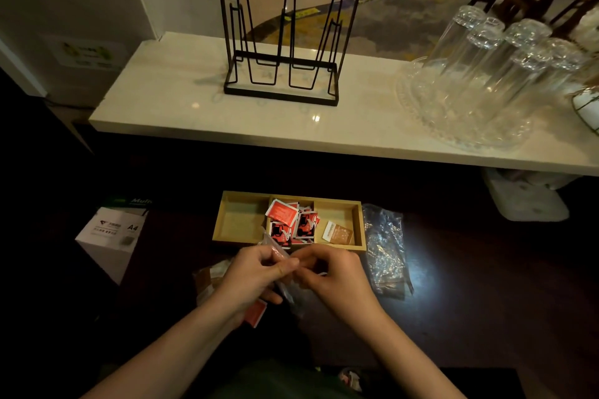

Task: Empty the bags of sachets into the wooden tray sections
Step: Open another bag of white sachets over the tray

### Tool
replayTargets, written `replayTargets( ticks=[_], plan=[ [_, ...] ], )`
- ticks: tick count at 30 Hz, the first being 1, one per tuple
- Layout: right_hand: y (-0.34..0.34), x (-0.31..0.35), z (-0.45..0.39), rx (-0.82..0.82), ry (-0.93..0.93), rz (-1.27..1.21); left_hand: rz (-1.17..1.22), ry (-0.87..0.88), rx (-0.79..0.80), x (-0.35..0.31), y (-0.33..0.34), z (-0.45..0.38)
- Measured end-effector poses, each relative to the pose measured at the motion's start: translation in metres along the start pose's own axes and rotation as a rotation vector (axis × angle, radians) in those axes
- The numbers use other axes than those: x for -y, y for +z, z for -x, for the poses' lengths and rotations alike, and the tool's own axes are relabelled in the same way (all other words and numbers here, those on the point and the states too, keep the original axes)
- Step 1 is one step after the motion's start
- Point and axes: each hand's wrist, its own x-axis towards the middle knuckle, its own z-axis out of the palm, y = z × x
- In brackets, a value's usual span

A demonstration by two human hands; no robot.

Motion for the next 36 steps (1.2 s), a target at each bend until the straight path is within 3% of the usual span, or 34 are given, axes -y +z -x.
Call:
replayTargets(
  ticks=[8,20,23,25,27,30,34,36],
  plan=[
    [0.003,-0.007,0.004,0.007,0.065,-0.042,0.031,-0.029,0.029,0.007,-0.002,0.008],
    [0.002,0.004,-0.001,-0.027,0.003,0.113,-0.118,0.097,-0.009,0.003,0.003,0.005],
    [-0.007,-0.005,-0.006,-0.143,0.043,0.234,-0.145,0.093,-0.078,-0.001,-0.002,0.005],
    [-0.021,-0.015,-0.011,-0.268,0.125,0.315,-0.32,0.144,-0.205,-0.005,-0.011,0.005],
    [-0.03,-0.019,-0.01,-0.295,0.145,0.424,-0.57,0.21,-0.306,-0.01,-0.017,0.007],
    [-0.025,-0.008,-0.004,-0.251,-0.044,0.55,-0.646,0.265,-0.337,-0.02,-0.009,0.011],
    [-0.019,0.019,0.007,-0.054,-0.396,0.436,-0.615,0.307,-0.311,-0.028,-0.001,0.009],
    [-0.013,0.026,0.009,0.023,-0.435,0.41,-0.592,0.297,-0.295,-0.031,-0.002,0.008]
  ],
)
